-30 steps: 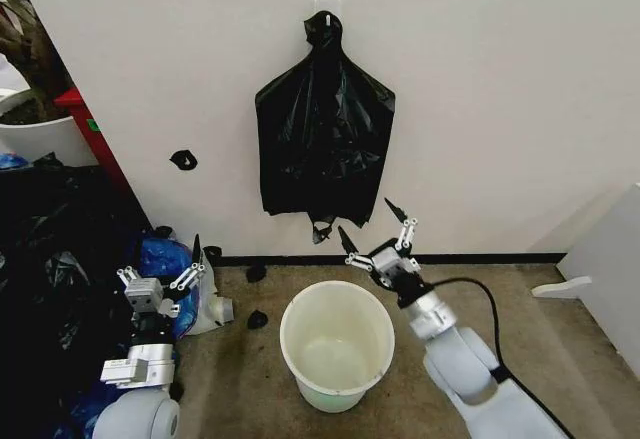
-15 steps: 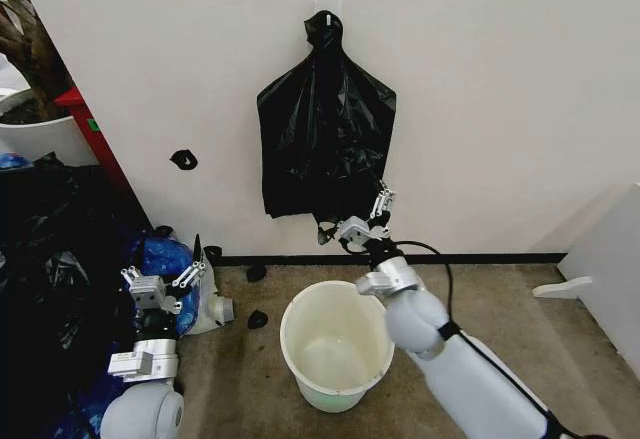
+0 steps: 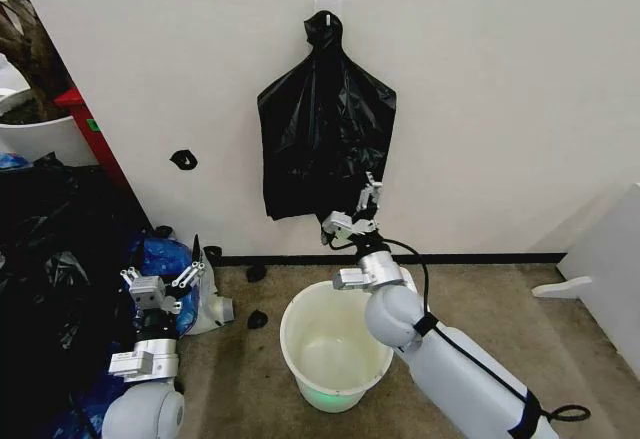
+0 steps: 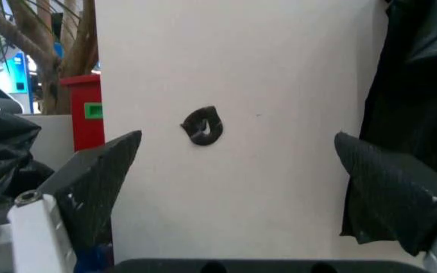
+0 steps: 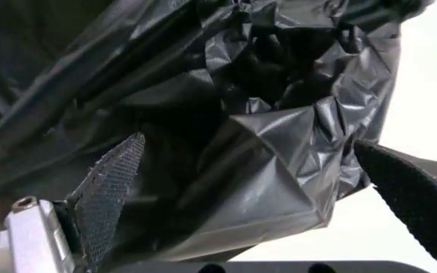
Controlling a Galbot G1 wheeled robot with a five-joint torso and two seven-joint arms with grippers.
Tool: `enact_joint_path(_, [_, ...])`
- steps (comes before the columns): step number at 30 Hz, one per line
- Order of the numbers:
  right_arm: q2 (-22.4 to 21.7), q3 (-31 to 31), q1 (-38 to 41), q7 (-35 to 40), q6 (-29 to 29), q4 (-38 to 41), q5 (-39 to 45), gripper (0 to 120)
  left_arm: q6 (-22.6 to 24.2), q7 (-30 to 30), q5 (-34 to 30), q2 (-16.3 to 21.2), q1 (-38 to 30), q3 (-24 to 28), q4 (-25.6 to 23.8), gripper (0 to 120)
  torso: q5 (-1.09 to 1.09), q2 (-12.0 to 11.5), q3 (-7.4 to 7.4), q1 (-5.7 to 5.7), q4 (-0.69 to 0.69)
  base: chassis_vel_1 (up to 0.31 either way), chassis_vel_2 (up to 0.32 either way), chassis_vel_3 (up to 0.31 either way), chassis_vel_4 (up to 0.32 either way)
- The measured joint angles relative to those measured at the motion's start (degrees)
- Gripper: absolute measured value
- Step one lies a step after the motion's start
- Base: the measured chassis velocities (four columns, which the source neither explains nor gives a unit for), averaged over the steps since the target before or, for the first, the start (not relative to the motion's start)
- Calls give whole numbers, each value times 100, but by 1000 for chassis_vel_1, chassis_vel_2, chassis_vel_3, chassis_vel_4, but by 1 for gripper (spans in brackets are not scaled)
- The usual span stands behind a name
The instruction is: Place the garbage bag over the trash bin.
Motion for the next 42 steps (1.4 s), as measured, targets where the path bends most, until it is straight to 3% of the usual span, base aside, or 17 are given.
enact_joint_path(5, [92,142,185,-160,-127,-226,-842,100,-3,-5,5,4,42,-22,-53,100,1,0,0,0,-1,0,0,0,0])
enact_joint_path(12, [95,269,135,-224,-126,-205,-1003,100,-10,-33,-4,28,69,-54,-78,100,1,0,0,0,-2,0,0,0,0])
enact_joint_path(16, [182,683,-108,-9,618,10,-563,81,-16,-40,-5,37,68,-39,-79,100,0,0,0,0,-1,0,0,0,0])
enact_joint_path(18, [186,729,-136,27,683,48,-492,78,-16,-41,-6,39,68,-39,-79,100,1,0,0,0,-2,0,0,0,0])
enact_joint_path(23, [221,1313,-492,324,1077,530,236,55,-16,-42,-9,60,68,-26,-79,100,1,0,0,0,-2,0,0,0,0])
enact_joint_path(26, [263,1568,-651,374,1271,660,406,50,-16,-43,-6,59,72,-14,-79,100,1,0,0,-1,-2,0,0,0,0])
enact_joint_path(28, [311,1853,-853,412,1533,772,562,51,-16,-41,2,60,79,-1,-79,100,1,0,0,-1,-2,0,0,0,0])
enact_joint_path(35, [369,2336,-1184,401,2144,906,797,73,-14,-36,31,63,118,14,-92,100,1,0,-1,-1,-2,0,0,0,0])
enact_joint_path(42, [271,2237,-1448,194,2517,942,813,84,-14,-33,38,82,171,8,-137,100,1,0,0,-1,-2,0,0,0,0])
